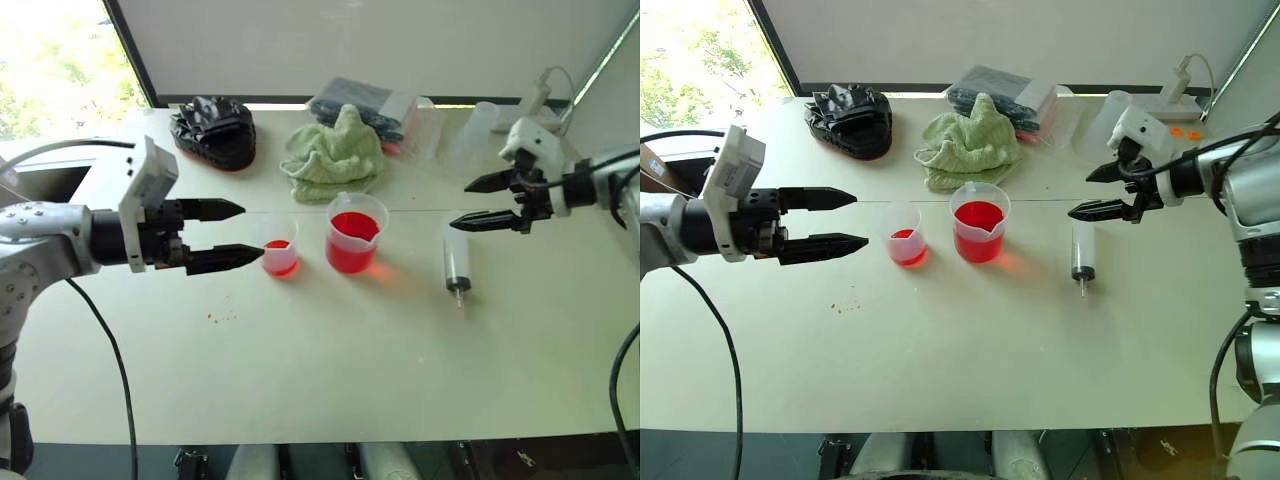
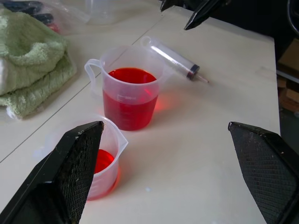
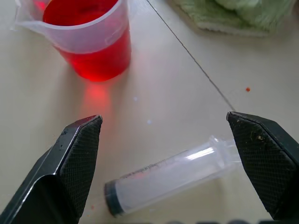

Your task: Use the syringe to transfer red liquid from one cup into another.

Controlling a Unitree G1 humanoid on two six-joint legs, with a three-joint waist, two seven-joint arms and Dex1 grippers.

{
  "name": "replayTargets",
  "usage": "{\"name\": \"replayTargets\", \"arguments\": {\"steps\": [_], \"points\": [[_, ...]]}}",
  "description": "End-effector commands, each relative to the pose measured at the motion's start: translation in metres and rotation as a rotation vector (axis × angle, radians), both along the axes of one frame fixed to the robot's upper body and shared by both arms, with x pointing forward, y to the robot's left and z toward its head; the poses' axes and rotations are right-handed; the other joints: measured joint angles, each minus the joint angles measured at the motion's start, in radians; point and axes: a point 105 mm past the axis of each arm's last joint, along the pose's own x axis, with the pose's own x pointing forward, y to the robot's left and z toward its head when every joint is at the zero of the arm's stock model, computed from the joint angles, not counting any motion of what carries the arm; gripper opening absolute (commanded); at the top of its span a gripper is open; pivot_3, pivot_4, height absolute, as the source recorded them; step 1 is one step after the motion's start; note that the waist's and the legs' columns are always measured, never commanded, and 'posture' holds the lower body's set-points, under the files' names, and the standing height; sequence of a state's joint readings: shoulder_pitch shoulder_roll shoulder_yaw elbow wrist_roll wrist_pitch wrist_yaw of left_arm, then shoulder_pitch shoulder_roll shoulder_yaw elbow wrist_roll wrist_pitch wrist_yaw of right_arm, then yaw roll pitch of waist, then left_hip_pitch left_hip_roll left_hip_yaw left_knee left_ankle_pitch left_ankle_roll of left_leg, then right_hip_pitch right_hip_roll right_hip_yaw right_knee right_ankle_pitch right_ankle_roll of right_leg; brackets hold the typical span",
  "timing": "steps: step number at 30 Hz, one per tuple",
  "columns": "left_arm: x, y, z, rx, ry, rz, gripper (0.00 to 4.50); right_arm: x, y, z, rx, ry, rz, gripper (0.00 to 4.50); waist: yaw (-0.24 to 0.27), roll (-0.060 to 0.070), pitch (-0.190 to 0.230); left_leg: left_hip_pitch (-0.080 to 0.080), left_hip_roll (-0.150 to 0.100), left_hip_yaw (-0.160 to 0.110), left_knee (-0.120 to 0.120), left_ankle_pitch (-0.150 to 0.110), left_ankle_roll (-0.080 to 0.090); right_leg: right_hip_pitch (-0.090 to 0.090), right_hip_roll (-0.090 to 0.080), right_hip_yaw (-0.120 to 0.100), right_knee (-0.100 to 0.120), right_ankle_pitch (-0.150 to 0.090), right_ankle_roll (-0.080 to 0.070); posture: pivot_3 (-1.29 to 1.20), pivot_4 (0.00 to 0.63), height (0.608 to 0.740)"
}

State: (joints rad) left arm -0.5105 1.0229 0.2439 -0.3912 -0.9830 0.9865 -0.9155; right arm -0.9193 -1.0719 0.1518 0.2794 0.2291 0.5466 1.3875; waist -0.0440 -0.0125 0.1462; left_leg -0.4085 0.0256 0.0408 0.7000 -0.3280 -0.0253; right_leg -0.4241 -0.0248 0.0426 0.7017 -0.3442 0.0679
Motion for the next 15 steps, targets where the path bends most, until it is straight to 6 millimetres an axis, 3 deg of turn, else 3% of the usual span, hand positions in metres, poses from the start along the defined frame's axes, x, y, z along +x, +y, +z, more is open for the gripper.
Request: {"name": "replayTargets", "arguments": {"steps": [1,15], "points": [[-0.001,0.004,0.013,0.026,-0.064,-0.008,4.50,-0.014,0.001,0.033,-0.034,-0.169,0.132,4.45,0.000,0.000,0.000,0.000,0.000,0.000,0.000,0.000,0.000,0.000,0.000,0.000,0.000,0.000,0.000,0.00,0.150,0.740],[-0.004,0.019,0.023,0.060,-0.080,-0.010,4.50,-0.020,0.005,0.054,-0.028,-0.197,0.198,4.45,0.000,0.001,0.000,0.000,0.001,0.000,0.000,0.000,0.000,0.000,0.000,0.000,0.000,0.000,0.000,0.00,0.150,0.740]]}}
